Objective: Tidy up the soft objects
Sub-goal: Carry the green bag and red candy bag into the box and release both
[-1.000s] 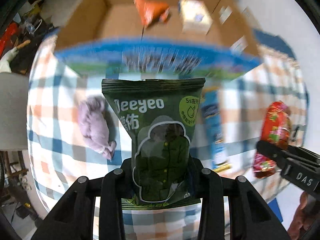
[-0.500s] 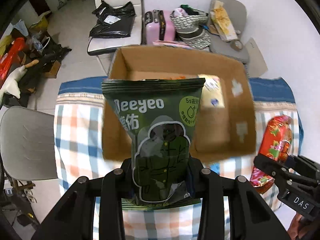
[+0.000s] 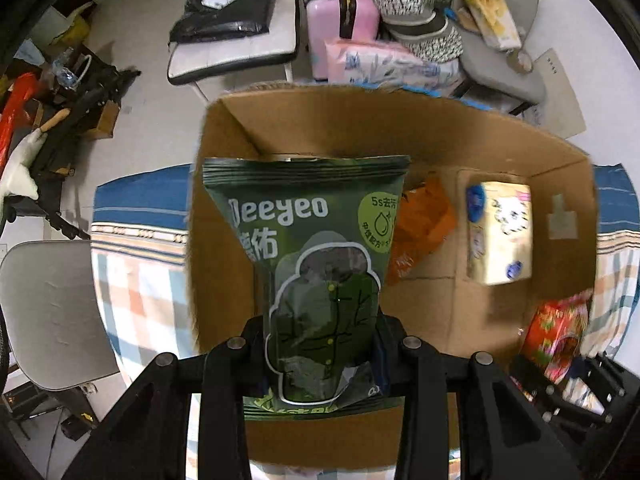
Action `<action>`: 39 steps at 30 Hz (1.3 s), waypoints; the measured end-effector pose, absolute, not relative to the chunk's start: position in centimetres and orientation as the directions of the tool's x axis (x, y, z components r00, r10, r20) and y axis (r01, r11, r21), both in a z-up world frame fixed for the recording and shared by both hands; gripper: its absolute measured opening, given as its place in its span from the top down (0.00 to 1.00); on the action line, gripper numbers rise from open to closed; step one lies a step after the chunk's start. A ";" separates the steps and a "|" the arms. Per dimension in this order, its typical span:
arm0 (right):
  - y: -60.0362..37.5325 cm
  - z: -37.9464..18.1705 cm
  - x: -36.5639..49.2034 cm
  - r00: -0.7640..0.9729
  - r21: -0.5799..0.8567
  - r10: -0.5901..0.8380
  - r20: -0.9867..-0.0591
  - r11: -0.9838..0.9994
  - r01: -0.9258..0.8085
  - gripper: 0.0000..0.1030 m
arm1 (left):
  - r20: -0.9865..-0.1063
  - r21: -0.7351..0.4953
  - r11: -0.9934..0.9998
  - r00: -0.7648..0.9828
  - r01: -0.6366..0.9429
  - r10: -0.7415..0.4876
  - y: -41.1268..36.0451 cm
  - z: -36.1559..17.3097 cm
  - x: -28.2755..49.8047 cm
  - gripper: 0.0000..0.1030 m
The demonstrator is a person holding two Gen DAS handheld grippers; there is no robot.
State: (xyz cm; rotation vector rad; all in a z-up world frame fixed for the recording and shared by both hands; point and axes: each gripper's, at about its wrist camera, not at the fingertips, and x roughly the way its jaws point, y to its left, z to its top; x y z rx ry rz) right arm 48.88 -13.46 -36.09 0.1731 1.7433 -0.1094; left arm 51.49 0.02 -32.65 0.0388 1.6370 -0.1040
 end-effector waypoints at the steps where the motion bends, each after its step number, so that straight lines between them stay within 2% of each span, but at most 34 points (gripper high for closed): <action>1: -13.5 -36.6 48.9 -0.182 0.019 0.051 -0.982 0.985 0.173 0.54 | -0.996 -0.041 0.995 -0.084 0.089 -0.034 0.0 -33.4 51.9 0.67; 16: -14.4 -41.3 48.7 -0.294 -0.025 0.018 -0.956 0.990 0.140 0.52 | -0.986 0.038 0.993 -0.156 0.116 0.056 -0.8 -37.4 55.0 0.65; 19: -14.3 -41.1 49.0 -0.282 -0.026 0.015 -0.959 0.990 0.140 0.43 | -0.988 0.028 0.995 -0.148 0.095 0.042 -0.6 -37.0 55.1 0.62; 23: -14.3 -39.7 49.1 -0.255 -0.015 0.022 -0.967 0.990 0.141 0.39 | -0.990 0.027 0.995 -0.133 0.096 0.039 -0.7 -36.0 54.9 0.61; 31: -13.1 -35.9 48.2 -0.195 -0.014 0.010 -0.981 0.992 0.122 0.20 | -0.998 -0.034 0.997 -0.057 0.069 -0.030 0.0 -31.7 52.6 0.57; 33: -13.0 -35.0 47.7 -0.178 -0.013 0.010 -0.984 0.992 0.127 0.10 | -0.999 -0.042 0.996 -0.032 0.078 -0.040 0.0 -30.5 51.7 0.56; 36: -12.6 -33.4 46.7 -0.150 -0.024 -0.005 -0.989 0.992 0.127 0.07 | -0.999 -0.043 0.996 0.014 0.082 -0.044 0.2 -28.8 50.2 0.45; 38: -12.3 -32.7 46.1 -0.130 -0.019 -0.002 -0.992 0.991 0.132 0.00 | -0.998 -0.035 0.997 0.048 0.073 -0.039 0.6 -27.9 49.1 0.23; 39: -12.2 -32.1 45.9 -0.115 -0.022 -0.006 -0.993 0.990 0.136 0.00 | -0.997 -0.035 0.997 0.060 0.073 -0.039 0.7 -27.5 48.4 0.18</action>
